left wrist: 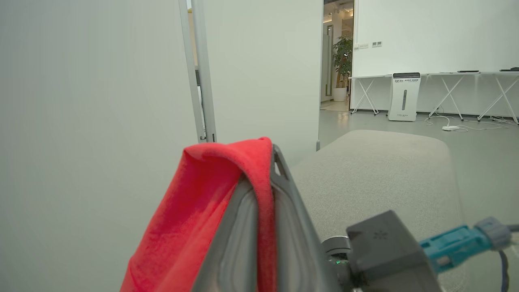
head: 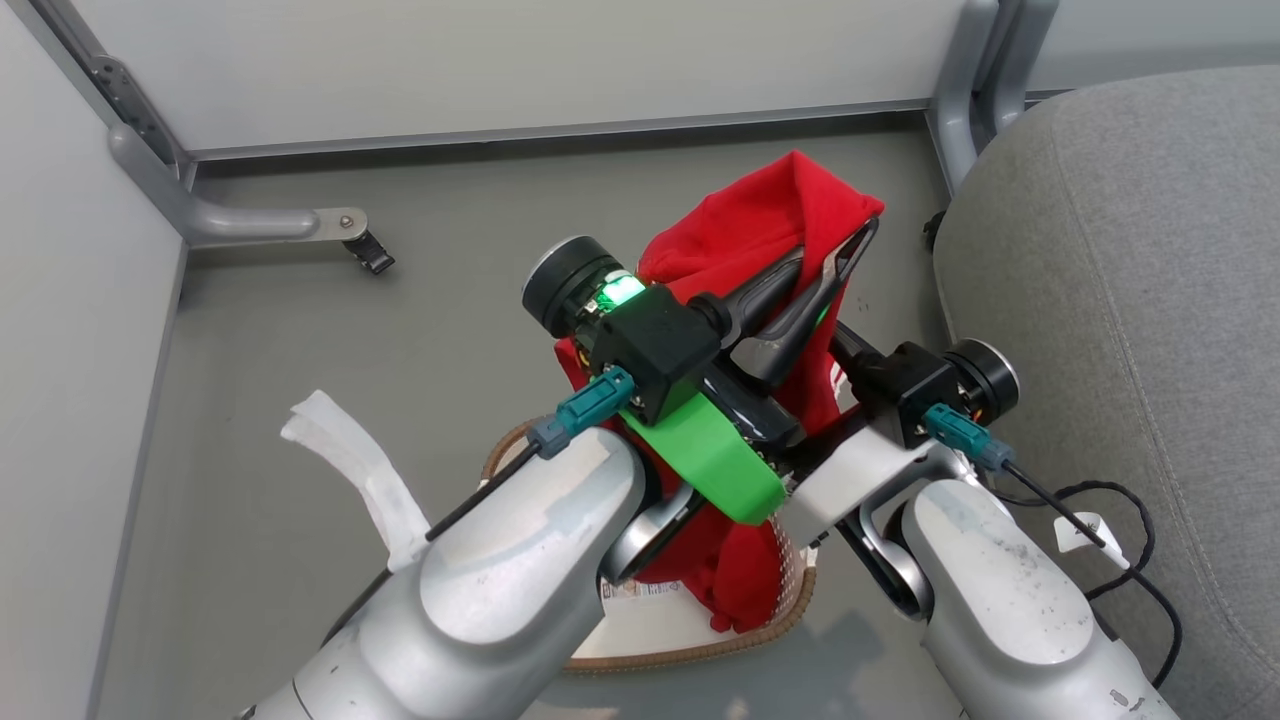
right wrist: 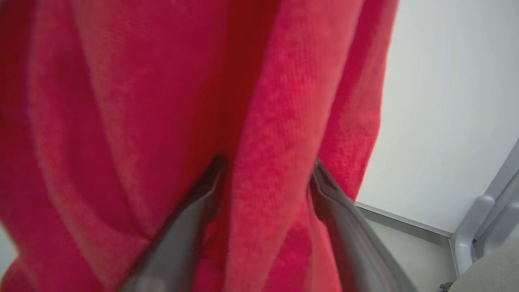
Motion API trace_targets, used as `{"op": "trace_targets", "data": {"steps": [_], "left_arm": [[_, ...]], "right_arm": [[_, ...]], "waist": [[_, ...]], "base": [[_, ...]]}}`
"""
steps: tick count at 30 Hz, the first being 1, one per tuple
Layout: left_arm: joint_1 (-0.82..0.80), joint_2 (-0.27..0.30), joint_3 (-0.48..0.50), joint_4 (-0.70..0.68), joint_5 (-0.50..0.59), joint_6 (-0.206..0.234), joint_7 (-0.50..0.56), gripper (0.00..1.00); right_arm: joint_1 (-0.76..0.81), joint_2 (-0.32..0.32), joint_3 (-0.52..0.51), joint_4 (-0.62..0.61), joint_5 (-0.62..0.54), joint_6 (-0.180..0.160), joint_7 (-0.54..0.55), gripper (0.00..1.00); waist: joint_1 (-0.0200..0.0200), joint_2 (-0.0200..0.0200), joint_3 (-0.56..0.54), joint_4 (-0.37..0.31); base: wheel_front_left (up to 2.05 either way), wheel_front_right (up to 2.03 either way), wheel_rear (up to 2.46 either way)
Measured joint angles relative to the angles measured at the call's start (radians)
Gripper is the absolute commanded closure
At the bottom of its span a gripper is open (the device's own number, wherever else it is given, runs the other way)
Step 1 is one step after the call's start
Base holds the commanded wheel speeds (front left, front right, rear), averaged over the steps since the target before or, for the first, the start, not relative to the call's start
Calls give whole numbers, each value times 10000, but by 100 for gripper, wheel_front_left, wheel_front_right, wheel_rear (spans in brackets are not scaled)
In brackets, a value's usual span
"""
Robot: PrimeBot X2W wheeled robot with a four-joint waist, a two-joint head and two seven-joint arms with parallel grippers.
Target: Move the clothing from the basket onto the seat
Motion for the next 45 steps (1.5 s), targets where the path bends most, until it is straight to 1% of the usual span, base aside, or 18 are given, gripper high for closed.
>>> {"op": "trace_targets", "data": {"steps": [1, 2, 3, 4, 26, 27, 28, 29, 37, 45], "left_arm": [[-6, 0, -35, -13, -31, 2, 0, 100], [-19, 0, -65, -25, -54, 29, 0, 100], [-33, 0, -75, -21, -63, 36, 2, 100], [-35, 0, -73, -8, -65, 73, 2, 100], [18, -2, 230, 364, 217, 75, 0, 100], [19, -2, 247, 385, 240, 88, 0, 99], [19, -2, 267, 412, 290, 127, 0, 30], [19, -2, 272, 437, 337, 157, -2, 0], [19, -2, 301, 610, 654, 240, -17, 0], [56, -4, 343, 825, 755, 238, -17, 0]], "right_arm": [[-21, -2, 6, 33, 23, 0, 0, 0], [-38, -4, 8, 73, 84, 0, 0, 7], [-46, -6, 13, 107, 125, 0, 0, 98], [-58, -4, 19, 121, 138, 0, 0, 100], [81, -4, -23, 48, 217, 0, 0, 100], [83, -4, -38, 42, 217, 0, 0, 100], [86, -4, -50, 38, 219, 0, 0, 100], [90, -4, -59, 33, 217, 0, 0, 100], [93, -4, -205, -13, 217, 0, 0, 100], [92, -2, -840, -167, 192, 0, 0, 100]], "waist": [[0, 0, -4, 16], [0, 0, -9, 38], [0, 0, -16, 58], [0, 0, -25, 74], [0, 0, -12, -14], [0, 0, -3, -17], [0, 0, 1, -20], [0, 0, 6, -23], [0, 0, 88, -70], [0, 0, 196, -192]], "base": [[0, 0, 0], [0, 0, 0], [0, 0, 0], [0, 0, 0], [0, 0, 0], [0, 0, 0], [0, 0, 0], [0, 0, 0], [0, 0, 0], [0, 0, 0]]}}
